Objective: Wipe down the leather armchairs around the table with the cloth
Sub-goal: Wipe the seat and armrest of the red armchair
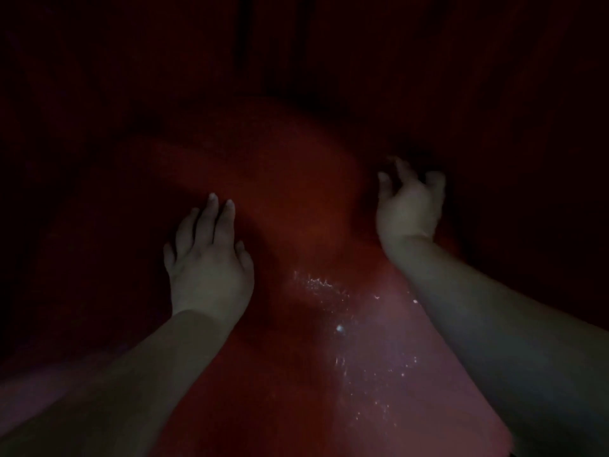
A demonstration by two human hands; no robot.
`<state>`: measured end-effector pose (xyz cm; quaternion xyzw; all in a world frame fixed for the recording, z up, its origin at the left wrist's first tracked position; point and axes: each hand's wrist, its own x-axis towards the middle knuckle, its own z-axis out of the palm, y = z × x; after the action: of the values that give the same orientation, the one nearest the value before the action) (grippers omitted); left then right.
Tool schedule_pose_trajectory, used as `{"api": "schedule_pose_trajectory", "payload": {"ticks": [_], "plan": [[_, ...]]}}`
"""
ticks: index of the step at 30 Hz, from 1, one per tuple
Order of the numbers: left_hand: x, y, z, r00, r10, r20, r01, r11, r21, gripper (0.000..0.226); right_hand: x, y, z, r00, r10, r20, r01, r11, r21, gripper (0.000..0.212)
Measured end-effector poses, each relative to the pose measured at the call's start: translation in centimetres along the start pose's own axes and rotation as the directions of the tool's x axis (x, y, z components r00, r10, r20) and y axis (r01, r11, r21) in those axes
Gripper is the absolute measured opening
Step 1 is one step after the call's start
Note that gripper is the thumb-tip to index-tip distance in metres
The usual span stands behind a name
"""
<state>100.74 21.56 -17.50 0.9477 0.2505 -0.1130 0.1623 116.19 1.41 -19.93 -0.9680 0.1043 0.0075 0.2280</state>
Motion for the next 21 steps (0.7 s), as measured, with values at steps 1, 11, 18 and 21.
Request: {"api": "schedule_pose_trajectory", "payload": {"ticks": [1, 11, 18, 21], "plan": [[0.0, -0.1, 0.0, 1.0, 0.004, -0.003, -0.004, 1.0, -0.004, 0.059, 0.5, -1.3, 0.8, 0.994, -0.103, 0.044, 0.104, 0.995, -0.002, 0.041], [0.2, -1.2, 0.0, 0.998, 0.057, -0.042, -0.058, 0.998, -0.036, 0.057, 3.3, -9.6, 5.7, 0.874, -0.451, 0.183, 0.453, 0.891, 0.029, 0.04], [0.2, -1.0, -0.6, 0.998, 0.064, 0.0, -0.064, 0.998, -0.025, 0.059, -3.7, -6.5, 1.4, 0.595, -0.733, 0.329, 0.723, 0.667, 0.179, 0.037], [0.1, -1.1, -0.9, 0.996, 0.082, 0.017, -0.082, 0.996, -0.02, 0.059, -5.2, -2.5, -0.9, 0.633, -0.705, 0.32, 0.689, 0.702, 0.182, 0.035]]}}
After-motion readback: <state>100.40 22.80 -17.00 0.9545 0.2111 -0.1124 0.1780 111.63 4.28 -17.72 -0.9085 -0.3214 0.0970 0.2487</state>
